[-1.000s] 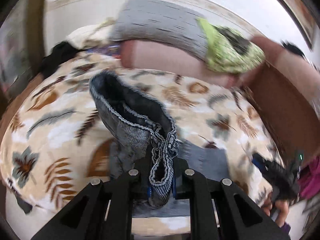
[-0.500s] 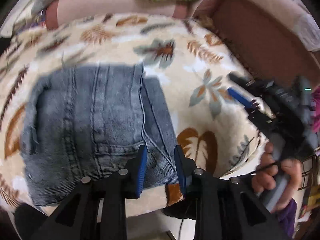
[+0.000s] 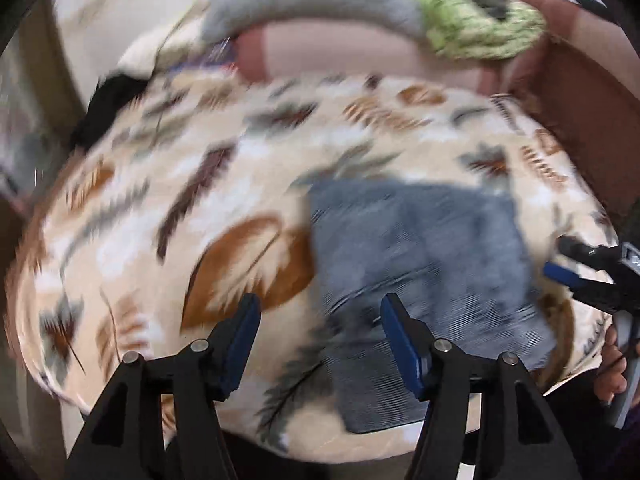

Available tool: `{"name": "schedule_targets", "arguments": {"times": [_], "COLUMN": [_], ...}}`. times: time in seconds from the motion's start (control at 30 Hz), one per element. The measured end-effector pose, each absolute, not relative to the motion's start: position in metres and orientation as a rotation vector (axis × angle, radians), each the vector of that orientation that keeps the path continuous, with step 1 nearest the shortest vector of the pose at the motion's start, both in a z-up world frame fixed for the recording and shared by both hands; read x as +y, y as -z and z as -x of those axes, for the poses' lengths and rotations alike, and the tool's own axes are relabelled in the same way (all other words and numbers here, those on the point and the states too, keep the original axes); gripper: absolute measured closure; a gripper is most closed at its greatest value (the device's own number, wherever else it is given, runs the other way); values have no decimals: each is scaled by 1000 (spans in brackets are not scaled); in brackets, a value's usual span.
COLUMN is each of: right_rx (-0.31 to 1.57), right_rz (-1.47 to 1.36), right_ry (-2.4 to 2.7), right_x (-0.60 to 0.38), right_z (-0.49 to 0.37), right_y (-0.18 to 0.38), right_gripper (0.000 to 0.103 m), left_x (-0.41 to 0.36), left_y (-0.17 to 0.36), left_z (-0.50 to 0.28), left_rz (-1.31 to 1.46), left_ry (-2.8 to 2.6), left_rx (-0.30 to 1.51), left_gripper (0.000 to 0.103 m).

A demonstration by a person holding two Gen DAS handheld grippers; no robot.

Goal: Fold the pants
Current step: 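Fold the held jeans leg over onto the jeans with the left gripper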

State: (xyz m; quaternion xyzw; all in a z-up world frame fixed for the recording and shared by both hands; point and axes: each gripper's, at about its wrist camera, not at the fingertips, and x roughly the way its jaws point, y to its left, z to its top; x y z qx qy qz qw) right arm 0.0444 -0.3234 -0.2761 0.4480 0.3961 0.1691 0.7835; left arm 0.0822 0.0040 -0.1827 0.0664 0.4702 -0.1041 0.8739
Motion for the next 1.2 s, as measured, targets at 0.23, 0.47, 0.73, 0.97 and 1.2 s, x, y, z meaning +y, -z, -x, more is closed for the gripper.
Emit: {"name": "schedule_targets", "arguments": {"times": [0.23, 0.47, 0.73, 0.97, 1.2], "right_rx": [955, 852, 726, 709, 914], "right_rz": [-969, -823, -696, -770, -806], "right_ry": [-396, -483, -399, -263, -222], "right_x": [-297, -269, -269, -309, -320], "right_z": [-62, -46, -25, -12, -24], "right_y": [295, 268, 241, 246, 272], "right_gripper": [33, 64, 90, 91, 82], "left_x": [5, -8, -11, -41, -58], "left_y": [219, 220, 214, 193, 226], "left_z": [-86, -76, -76, -63, -78], "left_rz": [-114, -155, -146, -206, -243], "left_ry": [262, 286, 281, 317, 271], "left_rx": [1046, 1030, 1043, 972, 1054], "left_gripper": [40, 40, 40, 38, 35]}}
